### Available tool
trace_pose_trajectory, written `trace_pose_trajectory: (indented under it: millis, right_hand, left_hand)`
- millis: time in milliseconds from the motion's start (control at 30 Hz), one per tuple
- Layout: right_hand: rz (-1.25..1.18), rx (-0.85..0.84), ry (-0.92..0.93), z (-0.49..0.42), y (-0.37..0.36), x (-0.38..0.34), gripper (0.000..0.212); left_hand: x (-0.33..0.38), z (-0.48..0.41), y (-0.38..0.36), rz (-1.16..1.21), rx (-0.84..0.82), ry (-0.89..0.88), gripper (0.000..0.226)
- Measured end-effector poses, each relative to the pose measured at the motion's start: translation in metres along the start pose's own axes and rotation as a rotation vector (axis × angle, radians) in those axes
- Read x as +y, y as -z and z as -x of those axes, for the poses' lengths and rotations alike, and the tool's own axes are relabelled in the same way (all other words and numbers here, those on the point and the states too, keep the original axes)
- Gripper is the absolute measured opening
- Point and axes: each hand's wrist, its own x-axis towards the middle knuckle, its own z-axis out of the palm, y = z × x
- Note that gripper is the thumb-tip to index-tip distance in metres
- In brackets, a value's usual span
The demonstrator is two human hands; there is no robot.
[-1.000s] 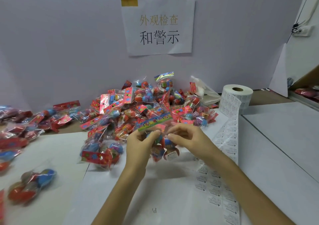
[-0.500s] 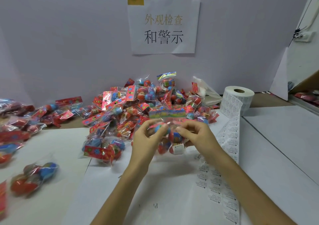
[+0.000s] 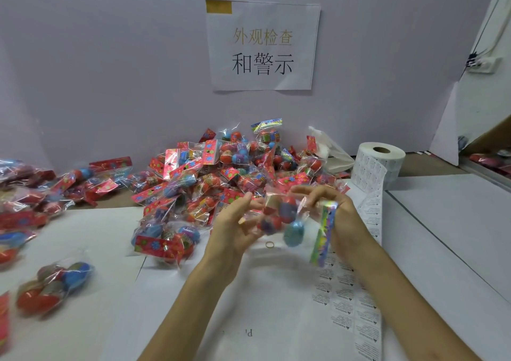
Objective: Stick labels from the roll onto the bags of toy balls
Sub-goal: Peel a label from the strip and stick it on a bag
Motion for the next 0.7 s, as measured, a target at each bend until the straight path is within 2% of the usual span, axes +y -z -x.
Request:
trace_pose_trajectory:
  millis: [67, 167, 367, 433, 500, 600, 700]
  right_hand:
    - [-0.018, -0.008, 0.016, 0.0, -0.002, 0.0, 0.059]
    - [-0.041, -0.035, 0.019, 0.001, -0.006, 0.003, 0.058]
    - [-0.063, -0.081, -0.022, 0.003, -0.003, 0.003, 0.05]
    - [-0.079, -0.105, -0.042, 0.003, 0.001, 0.004, 0.039]
    - [0.054, -0.117, -0.023, 0.003, 0.005, 0.007, 0.023]
    - [0.117, -0.145, -0.096, 0.002, 0.005, 0.01, 0.04]
    - [0.113, -0.264, -0.062, 0.004, 0.003, 0.002, 0.032]
  left_hand:
    - [0.0, 0.0, 0.0, -0.01, -0.027, -0.053, 0.023]
    - [-0.002, -0.003, 0.003, -0.032, -0.04, -0.057, 0.04]
    - [-0.001, -0.002, 0.002, -0.1, -0.05, 0.066, 0.043]
    - [-0.003, -0.002, 0.0, -0.067, -0.034, 0.116, 0.039]
    - [-0.006, -0.004, 0.002, -0.045, 0.024, 0.137, 0.029]
    - [-0.009, -0.005, 0.006, -0.041, 0.1, 0.193, 0.018]
    - [-0.009, -0.006, 0.01, -0.036, 0.07, 0.257, 0.021]
